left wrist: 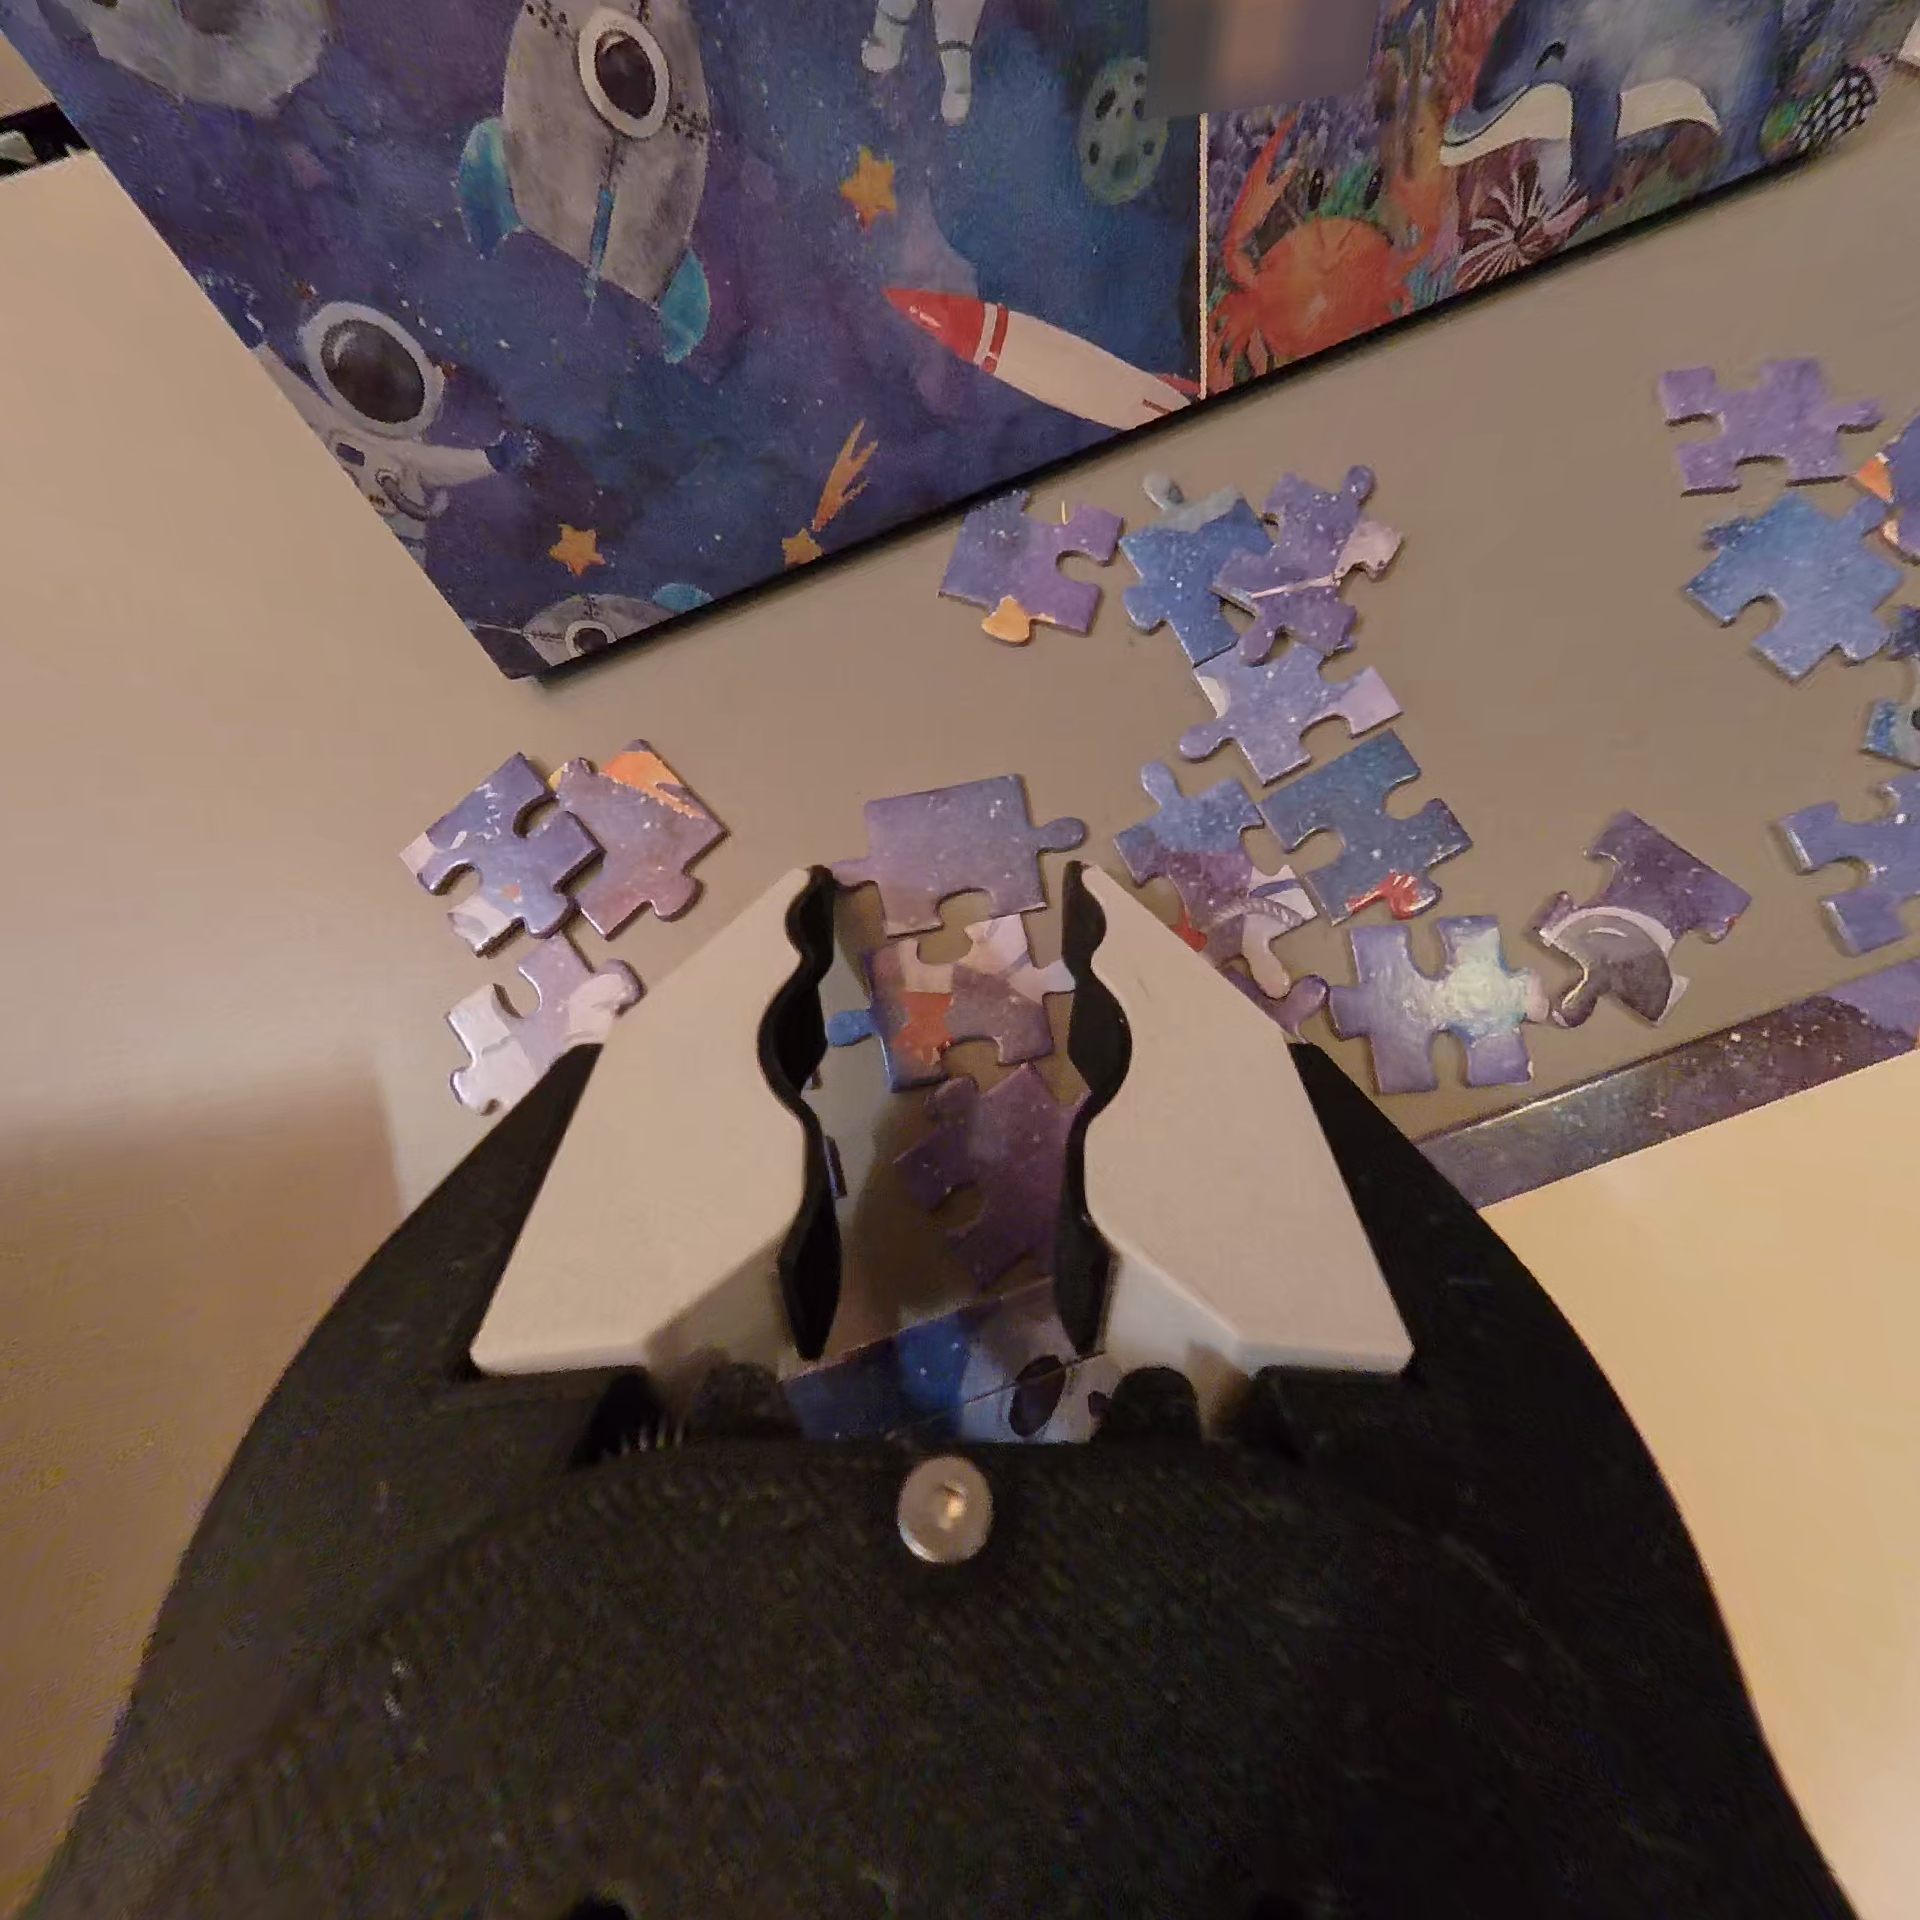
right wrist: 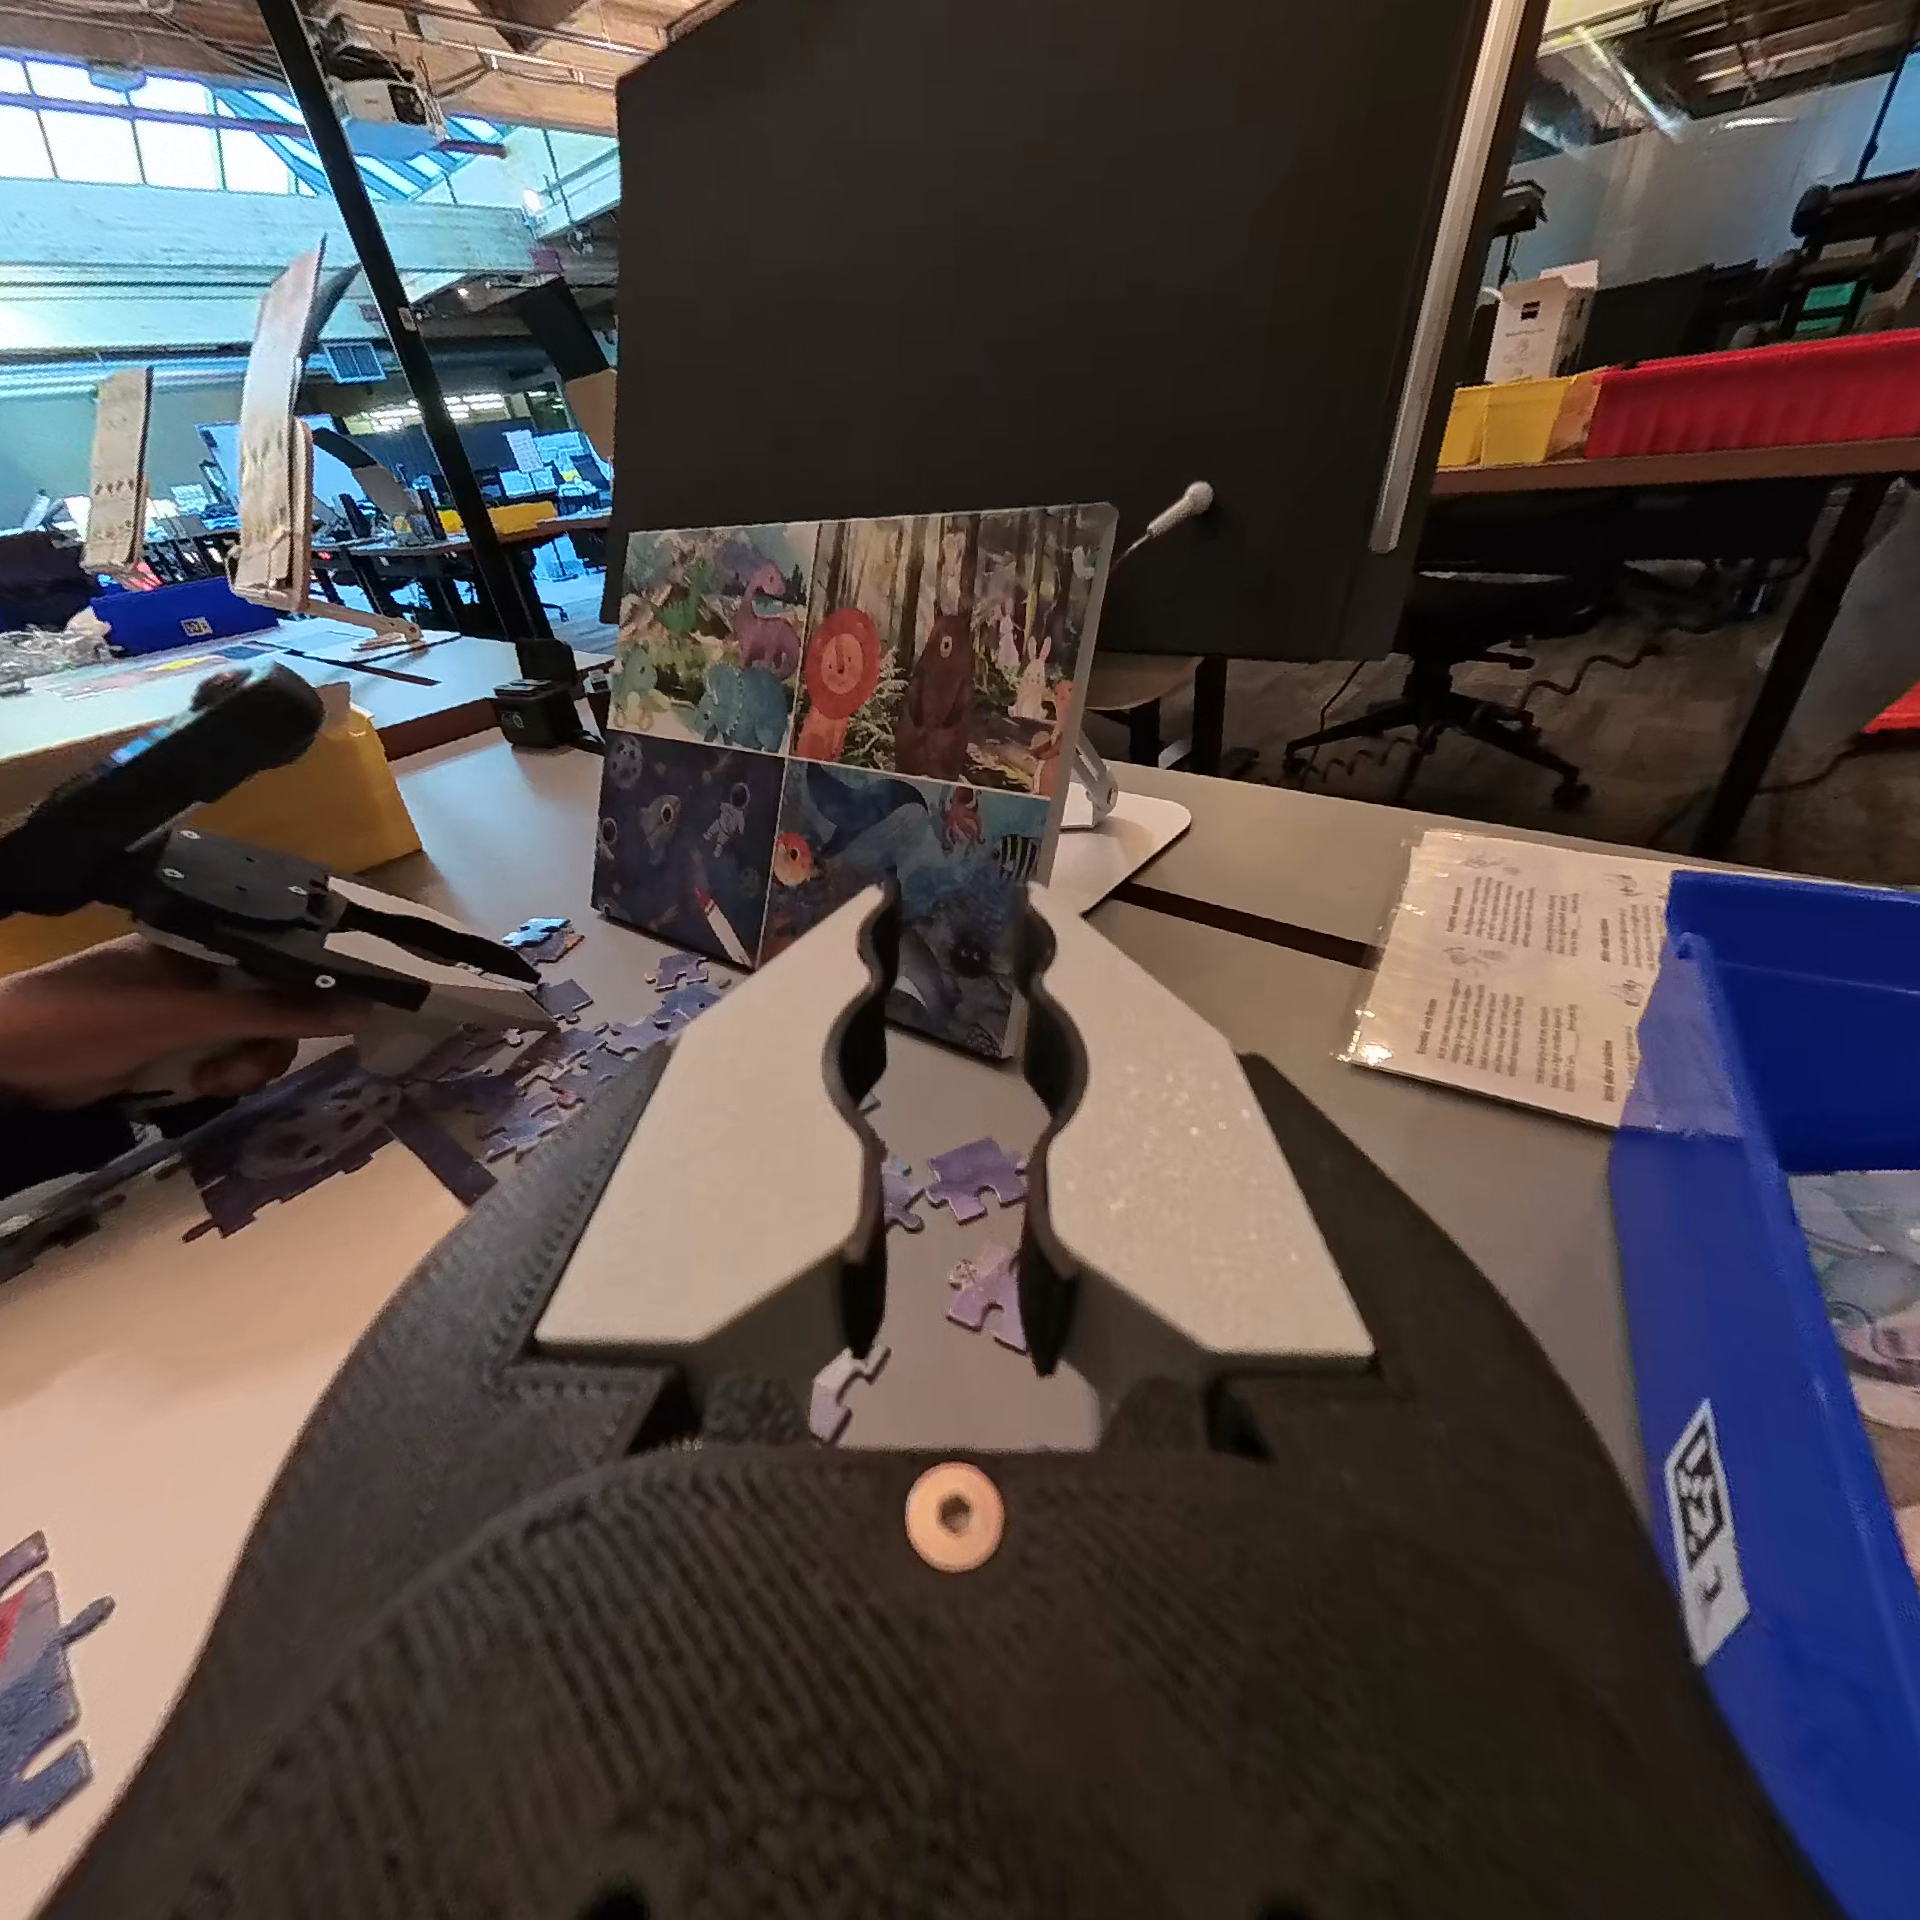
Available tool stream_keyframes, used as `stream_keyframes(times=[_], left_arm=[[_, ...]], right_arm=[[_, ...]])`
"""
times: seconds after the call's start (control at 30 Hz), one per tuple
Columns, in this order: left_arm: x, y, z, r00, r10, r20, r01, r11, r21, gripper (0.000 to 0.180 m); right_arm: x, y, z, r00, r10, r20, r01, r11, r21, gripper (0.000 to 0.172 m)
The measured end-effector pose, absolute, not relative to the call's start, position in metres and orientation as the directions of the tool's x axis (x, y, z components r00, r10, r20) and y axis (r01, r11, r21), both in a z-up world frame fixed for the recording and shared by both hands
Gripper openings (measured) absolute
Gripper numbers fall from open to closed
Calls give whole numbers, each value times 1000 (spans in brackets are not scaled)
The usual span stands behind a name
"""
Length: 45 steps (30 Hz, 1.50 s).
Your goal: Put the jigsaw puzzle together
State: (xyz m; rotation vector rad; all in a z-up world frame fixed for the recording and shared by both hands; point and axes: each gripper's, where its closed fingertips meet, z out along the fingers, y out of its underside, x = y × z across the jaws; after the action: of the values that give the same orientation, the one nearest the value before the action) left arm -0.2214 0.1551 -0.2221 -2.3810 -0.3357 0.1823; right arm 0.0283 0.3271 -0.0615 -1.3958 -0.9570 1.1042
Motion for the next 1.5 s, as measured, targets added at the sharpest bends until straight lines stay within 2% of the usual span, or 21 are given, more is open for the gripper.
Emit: stream_keyframes(times=[0.2,0.23,0.47,0.57,0.67,0.83,0.9,1.0,1.07,1.23,1.5], left_arm=[[-221,155,-224,960,281,-11,200,-708,-677,40],[-222,155,-223,961,278,-9,197,-704,-683,30],[-218,155,-221,969,243,41,201,-683,-702,30],[-212,159,-208,975,214,50,179,-644,-744,30],[-183,168,-184,994,90,64,104,-583,-806,30],[-79,180,-162,957,-280,75,-82,-508,-857,30],[-35,180,-164,901,-430,50,-183,-484,-856,31],[8,174,-187,806,-591,-29,-375,-473,-797,31],[20,171,-201,764,-643,-49,-451,-478,-754,31],[31,168,-212,721,-691,-53,-508,-474,-720,30],[25,169,-219,725,-685,-75,-522,-475,-709,30]], right_arm=[[27,321,-58,234,966,-110,-28,-107,-994,19],[26,321,-58,235,966,-107,-26,-104,-994,19],[27,322,-58,238,965,-109,-29,-105,-994,19],[28,323,-58,241,965,-108,-30,-103,-994,18],[28,323,-58,241,964,-110,-30,-106,-994,19],[26,323,-61,236,965,-113,-24,-110,-994,19],[25,322,-61,232,966,-114,-25,-111,-993,19],[25,320,-59,225,968,-113,-29,-110,-994,19],[25,318,-57,220,969,-111,-32,-107,-994,18],[27,314,-49,204,972,-113,-51,-104,-993,18],[28,307,-41,157,975,-159,-94,-145,-985,18]])
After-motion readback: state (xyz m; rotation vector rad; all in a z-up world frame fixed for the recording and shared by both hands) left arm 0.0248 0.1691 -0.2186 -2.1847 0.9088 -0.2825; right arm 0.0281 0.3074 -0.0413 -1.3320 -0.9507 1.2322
